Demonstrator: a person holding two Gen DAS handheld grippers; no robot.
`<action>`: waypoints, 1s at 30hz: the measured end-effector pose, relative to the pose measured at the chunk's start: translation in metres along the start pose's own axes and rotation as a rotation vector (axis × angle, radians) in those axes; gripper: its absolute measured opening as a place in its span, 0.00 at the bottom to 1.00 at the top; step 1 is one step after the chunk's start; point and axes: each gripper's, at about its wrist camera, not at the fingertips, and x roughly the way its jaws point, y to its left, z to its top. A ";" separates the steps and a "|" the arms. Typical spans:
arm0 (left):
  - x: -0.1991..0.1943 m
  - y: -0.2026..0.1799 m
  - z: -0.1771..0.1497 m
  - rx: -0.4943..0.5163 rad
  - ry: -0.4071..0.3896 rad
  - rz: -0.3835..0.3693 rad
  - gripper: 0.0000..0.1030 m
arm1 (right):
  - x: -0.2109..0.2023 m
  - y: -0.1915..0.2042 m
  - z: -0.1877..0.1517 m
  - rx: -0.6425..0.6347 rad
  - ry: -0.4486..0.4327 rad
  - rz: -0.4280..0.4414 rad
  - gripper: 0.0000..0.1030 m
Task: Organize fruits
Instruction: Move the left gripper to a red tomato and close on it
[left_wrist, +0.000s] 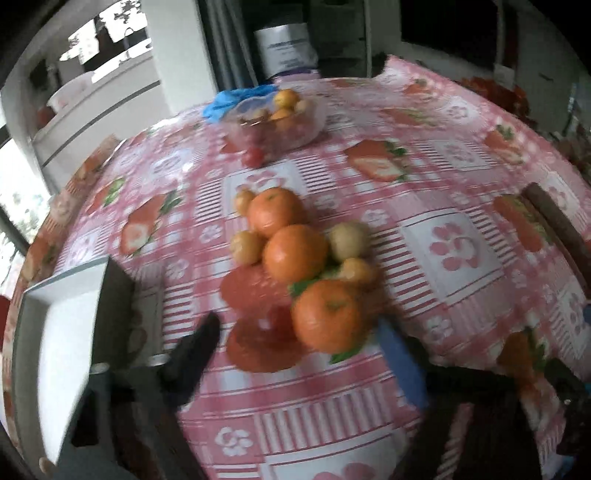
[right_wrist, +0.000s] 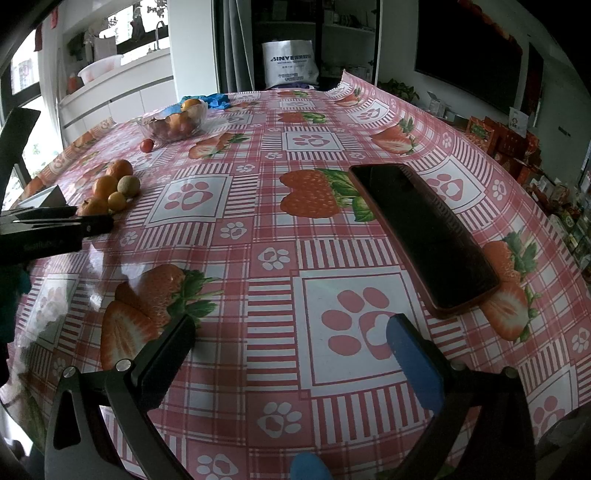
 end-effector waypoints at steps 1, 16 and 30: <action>-0.001 -0.002 0.001 0.006 0.001 -0.017 0.63 | 0.000 0.000 0.000 0.000 0.000 0.000 1.00; -0.030 -0.001 -0.033 0.008 -0.014 -0.035 0.23 | 0.000 0.000 0.000 0.000 0.000 0.000 1.00; -0.005 0.020 0.000 -0.084 -0.030 0.049 0.71 | 0.000 -0.001 0.000 0.000 -0.001 0.001 1.00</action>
